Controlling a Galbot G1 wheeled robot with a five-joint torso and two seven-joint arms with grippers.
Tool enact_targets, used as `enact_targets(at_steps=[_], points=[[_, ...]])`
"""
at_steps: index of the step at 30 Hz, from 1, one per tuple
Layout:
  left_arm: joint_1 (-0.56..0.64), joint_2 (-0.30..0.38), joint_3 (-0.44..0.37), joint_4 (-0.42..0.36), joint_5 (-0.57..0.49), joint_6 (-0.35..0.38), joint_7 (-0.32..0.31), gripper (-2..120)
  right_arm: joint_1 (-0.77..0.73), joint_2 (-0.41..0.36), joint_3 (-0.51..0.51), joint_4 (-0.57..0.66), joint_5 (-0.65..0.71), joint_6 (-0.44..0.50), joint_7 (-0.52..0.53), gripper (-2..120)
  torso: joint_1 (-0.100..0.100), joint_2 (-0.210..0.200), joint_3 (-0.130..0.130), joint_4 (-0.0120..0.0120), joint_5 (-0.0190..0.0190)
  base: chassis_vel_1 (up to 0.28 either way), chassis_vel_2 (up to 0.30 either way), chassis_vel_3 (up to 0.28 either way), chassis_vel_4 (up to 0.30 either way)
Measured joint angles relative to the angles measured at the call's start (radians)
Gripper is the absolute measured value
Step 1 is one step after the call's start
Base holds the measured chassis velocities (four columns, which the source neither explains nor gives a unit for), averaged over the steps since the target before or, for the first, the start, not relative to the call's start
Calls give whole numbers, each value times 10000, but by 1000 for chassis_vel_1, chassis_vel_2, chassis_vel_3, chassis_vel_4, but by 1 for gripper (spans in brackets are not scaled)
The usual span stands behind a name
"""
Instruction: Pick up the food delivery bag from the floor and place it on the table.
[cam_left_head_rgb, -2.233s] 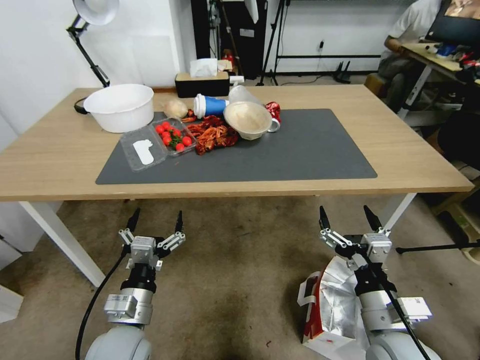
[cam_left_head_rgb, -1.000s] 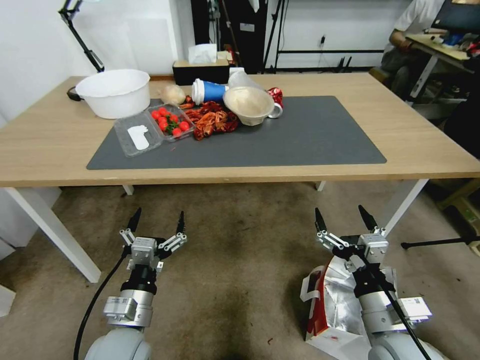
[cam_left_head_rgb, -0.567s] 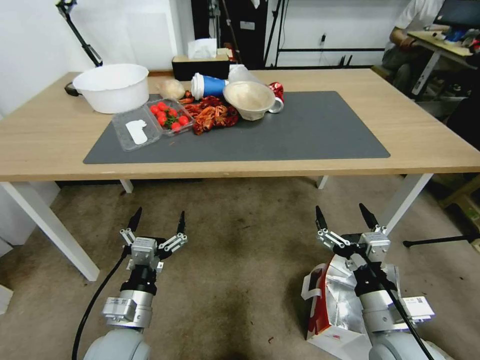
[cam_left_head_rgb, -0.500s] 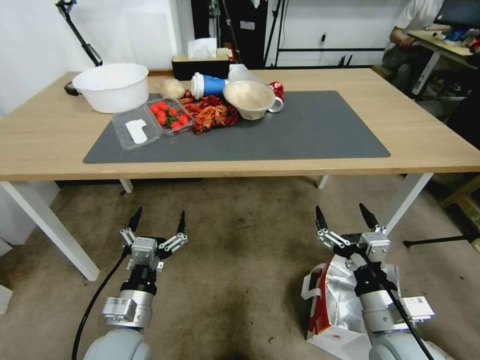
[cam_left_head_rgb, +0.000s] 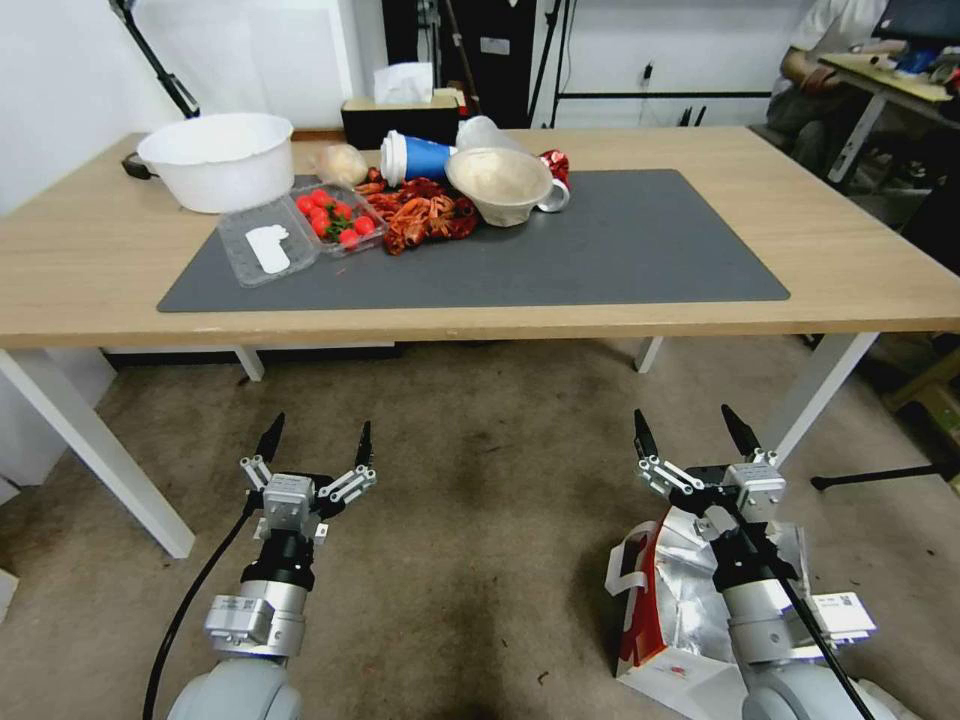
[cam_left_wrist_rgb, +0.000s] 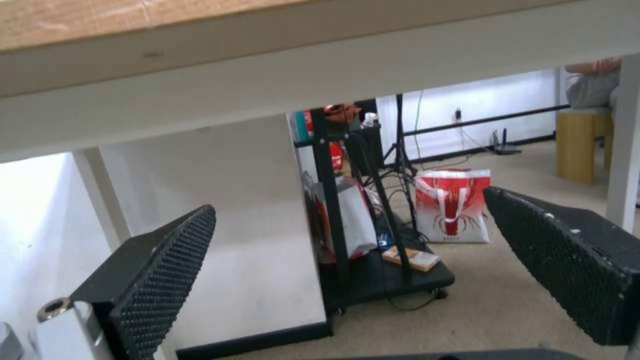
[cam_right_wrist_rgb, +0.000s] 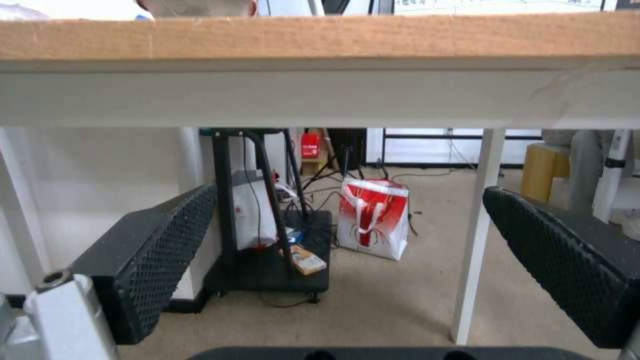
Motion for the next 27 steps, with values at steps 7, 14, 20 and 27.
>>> enact_targets(at_steps=[7,14,20,27], points=[[3,-18,5,10,2,0,0,100,-1,21,-4,-97,-33,52,4,100,-119,-341,-220,0,0,0,0,0,0],[-25,-62,63,91,25,-1,0,100,-6,73,-6,-208,-43,105,7,100,-194,-583,-390,0,1,0,0,0,0],[-100,-64,72,132,10,4,1,100,26,91,-3,-255,-43,119,15,100,-277,-861,-586,0,1,0,0,0,0],[-127,-62,77,168,-7,14,4,100,49,67,13,-286,-35,120,18,100,-355,-1104,-755,0,0,0,0,0,0]])
